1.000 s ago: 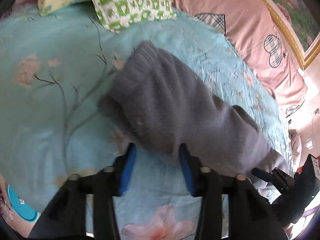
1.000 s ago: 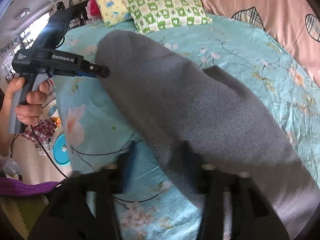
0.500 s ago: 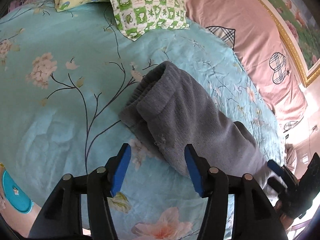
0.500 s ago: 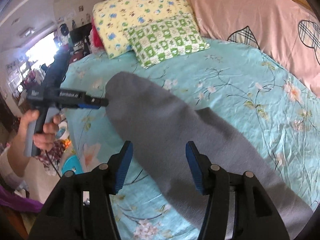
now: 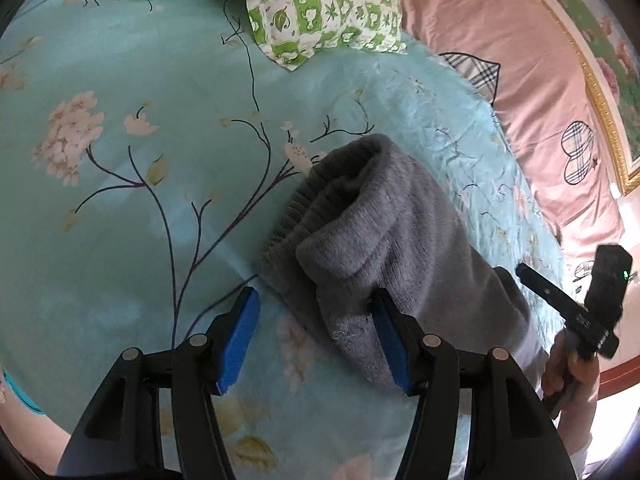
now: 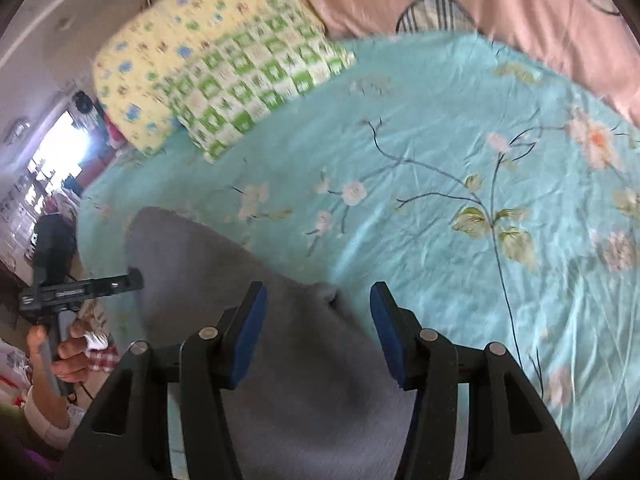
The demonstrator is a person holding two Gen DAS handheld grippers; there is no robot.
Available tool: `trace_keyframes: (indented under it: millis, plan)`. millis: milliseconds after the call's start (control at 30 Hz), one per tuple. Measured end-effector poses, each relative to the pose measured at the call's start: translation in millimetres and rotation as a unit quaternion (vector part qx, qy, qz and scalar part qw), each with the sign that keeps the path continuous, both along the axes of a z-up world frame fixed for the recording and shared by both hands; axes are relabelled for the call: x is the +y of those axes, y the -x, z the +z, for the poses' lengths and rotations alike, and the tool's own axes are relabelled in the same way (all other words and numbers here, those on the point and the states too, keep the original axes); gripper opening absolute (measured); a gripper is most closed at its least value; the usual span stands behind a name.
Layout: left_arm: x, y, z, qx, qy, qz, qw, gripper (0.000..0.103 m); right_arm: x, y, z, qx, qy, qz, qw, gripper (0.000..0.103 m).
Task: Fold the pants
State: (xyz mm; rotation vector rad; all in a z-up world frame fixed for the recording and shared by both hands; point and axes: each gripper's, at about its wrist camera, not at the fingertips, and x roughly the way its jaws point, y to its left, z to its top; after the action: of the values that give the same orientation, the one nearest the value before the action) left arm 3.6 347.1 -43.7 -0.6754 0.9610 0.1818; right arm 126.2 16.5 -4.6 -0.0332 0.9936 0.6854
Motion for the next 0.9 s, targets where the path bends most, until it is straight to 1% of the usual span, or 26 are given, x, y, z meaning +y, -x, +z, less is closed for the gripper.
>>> trace_keyframes:
  millis: [67, 133, 167, 200, 267, 300, 333, 367, 433, 467, 533, 600, 633, 733, 800, 900]
  plan:
    - [-0.4, -2.8, -3.3, 0.004, -0.003, 0.001, 1.0000, 0.061, 8.2, -11.8, -11.1, 0.014, 0.017, 0.015, 1.000, 0.052]
    - [-1.0, -4.5, -5.2, 0.006, -0.006, 0.004, 1.0000, 0.061, 19.3, -22.3, -26.5, 0.035, 0.042, 0.033, 0.998, 0.047]
    - [-1.7, -5.0, -5.2, 0.006, -0.007, 0.005, 0.9999, 0.061, 21.8, -23.9, -31.8, 0.041, 0.050, 0.039, 0.997, 0.042]
    - [-2.3, -5.6, -5.9, 0.006, -0.008, 0.008, 0.9999, 0.061, 26.9, -25.8, -40.7, 0.054, 0.062, 0.049, 0.995, 0.033]
    - [-3.2, -6.8, -6.9, 0.007, -0.009, 0.012, 0.9999, 0.061, 31.4, -23.3, -46.0, 0.058, 0.063, 0.063, 0.994, 0.026]
    - [-3.8, -8.3, -7.2, 0.007, -0.011, 0.013, 0.9998, 0.061, 32.5, -19.8, -45.5, 0.050, 0.065, 0.067, 0.994, 0.023]
    - [-4.7, -10.8, -6.9, 0.008, -0.015, 0.013, 0.9998, 0.059, 32.8, -16.7, -43.7, 0.044, 0.067, 0.068, 0.994, 0.021]
    - [-5.5, -13.0, -6.3, 0.007, -0.018, 0.012, 0.9997, 0.050, 32.3, -14.9, -42.3, 0.042, 0.066, 0.068, 0.995, 0.019]
    - [-7.5, -16.3, -3.3, 0.001, -0.019, 0.010, 0.9998, 0.042, 30.0, -10.4, -37.1, 0.036, 0.058, 0.064, 0.996, 0.018]
    - [-8.3, -15.2, 0.0, -0.004, -0.022, 0.011, 0.9997, 0.033, 28.2, -7.8, -33.3, 0.030, 0.052, 0.062, 0.996, 0.017]
    - [-9.3, -6.0, 14.0, -0.030, -0.016, 0.007, 0.9994, 0.028, 22.5, -4.6, -22.2, 0.015, 0.035, 0.050, 0.998, 0.016]
    - [-9.6, 8.8, 32.3, -0.060, -0.005, 0.002, 0.9982, 0.027, 15.6, -3.5, -8.3, 0.004, 0.011, 0.034, 0.999, 0.016]
    - [-10.4, 14.5, 39.7, -0.072, -0.004, -0.003, 0.9974, 0.026, 15.1, -3.5, -5.0, 0.000, 0.006, 0.029, 1.000, 0.016]
    - [-13.9, 25.8, 52.9, -0.089, -0.017, -0.017, 0.9958, 0.026, 13.9, -3.4, 4.1, -0.026, 0.001, 0.012, 1.000, 0.016]
    - [-15.1, 25.4, 49.0, -0.087, -0.028, -0.022, 0.9956, 0.025, 14.6, -6.7, 0.6, -0.026, 0.000, 0.003, 1.000, 0.016]
    - [-13.2, 16.7, 24.3, -0.063, -0.041, -0.018, 0.9970, 0.025, 25.3, -10.4, -17.9, -0.032, 0.029, -0.003, 0.999, 0.016]
